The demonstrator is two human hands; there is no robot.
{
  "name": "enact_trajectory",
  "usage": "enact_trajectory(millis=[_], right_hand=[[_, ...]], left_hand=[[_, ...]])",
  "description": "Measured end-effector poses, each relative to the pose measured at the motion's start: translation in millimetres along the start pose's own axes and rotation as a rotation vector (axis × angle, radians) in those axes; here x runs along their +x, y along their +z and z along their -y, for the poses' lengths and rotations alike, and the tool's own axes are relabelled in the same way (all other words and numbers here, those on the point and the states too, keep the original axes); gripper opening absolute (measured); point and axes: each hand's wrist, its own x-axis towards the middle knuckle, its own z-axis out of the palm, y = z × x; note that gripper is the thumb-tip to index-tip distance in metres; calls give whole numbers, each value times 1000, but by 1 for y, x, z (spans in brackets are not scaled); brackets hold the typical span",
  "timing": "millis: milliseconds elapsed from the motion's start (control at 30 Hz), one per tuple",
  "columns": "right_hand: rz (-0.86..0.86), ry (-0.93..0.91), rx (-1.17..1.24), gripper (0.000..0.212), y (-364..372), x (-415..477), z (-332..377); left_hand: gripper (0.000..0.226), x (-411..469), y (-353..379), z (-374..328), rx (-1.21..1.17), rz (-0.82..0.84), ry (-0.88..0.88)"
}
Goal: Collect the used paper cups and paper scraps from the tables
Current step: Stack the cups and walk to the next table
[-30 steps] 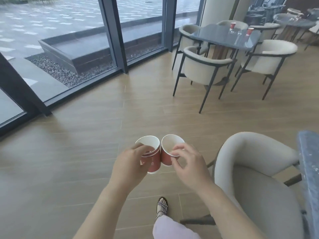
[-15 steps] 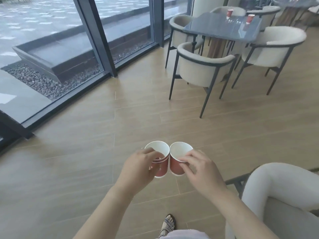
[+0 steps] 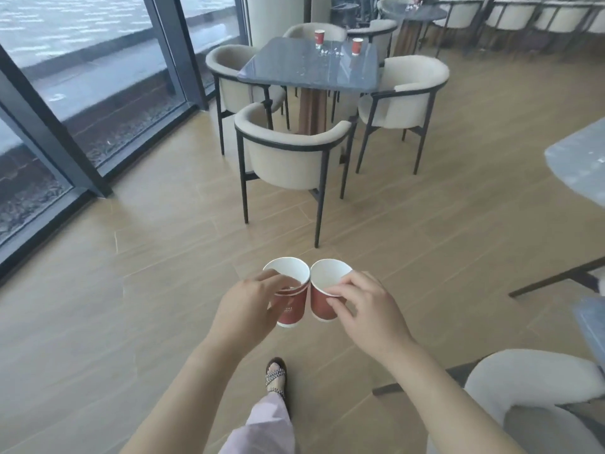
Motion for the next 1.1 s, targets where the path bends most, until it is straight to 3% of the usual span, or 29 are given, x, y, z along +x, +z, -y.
enact_trajectory(millis=[300,567,1100], right_hand=[[-156,156,-52,11,0,169,-56],[-283,353,-122,12,-11,243,-127],[-328,477,-127,13,-100,439,-379]], left_hand=[[24,215,-14,43,16,87,210],[25,356,27,36,0,231,375],[26,678,157,-54,73,332,575]])
